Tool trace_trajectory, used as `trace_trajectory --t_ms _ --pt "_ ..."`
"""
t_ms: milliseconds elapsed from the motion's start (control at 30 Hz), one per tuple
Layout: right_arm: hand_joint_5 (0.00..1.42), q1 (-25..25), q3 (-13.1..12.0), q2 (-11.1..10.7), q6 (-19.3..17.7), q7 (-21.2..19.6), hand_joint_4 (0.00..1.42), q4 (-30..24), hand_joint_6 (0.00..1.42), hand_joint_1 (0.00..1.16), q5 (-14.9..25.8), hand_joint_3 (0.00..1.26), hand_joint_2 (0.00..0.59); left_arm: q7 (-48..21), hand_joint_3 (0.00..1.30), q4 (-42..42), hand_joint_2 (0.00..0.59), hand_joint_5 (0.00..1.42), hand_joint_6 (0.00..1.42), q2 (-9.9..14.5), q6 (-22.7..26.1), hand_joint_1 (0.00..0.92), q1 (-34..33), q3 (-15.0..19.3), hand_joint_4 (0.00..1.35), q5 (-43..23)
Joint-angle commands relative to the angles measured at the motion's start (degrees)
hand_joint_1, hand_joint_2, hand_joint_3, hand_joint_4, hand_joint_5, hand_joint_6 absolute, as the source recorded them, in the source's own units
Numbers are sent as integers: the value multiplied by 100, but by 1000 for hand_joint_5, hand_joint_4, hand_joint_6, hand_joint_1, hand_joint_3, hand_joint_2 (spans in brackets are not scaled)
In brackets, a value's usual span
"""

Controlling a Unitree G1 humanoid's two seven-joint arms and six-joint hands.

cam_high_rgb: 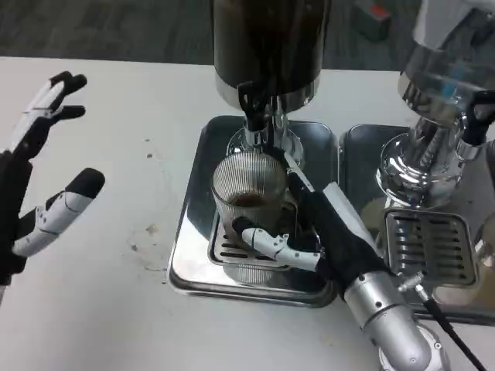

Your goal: Grasp the cup under the faucet to collect the drink, then remove the cup.

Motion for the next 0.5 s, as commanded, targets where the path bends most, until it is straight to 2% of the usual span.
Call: trace_trajectory --t_ms 33,167,500 --pt "0 -116 23 65 -89 4 0 13 0 719 12 0 229 34 168 305 156 258 139 -24 114 0 171 -90 59 46" --pt "0 -164 33 95 -77 -28 0 103 0 746 -13 0 221 5 169 446 156 258 138 -32 141 0 221 -202 65 84" --pt "0 -283 -76 393 -8 -238 0 467 0 797 79 0 210 -58 204 585 157 264 122 -7 187 0 344 -384 134 42"
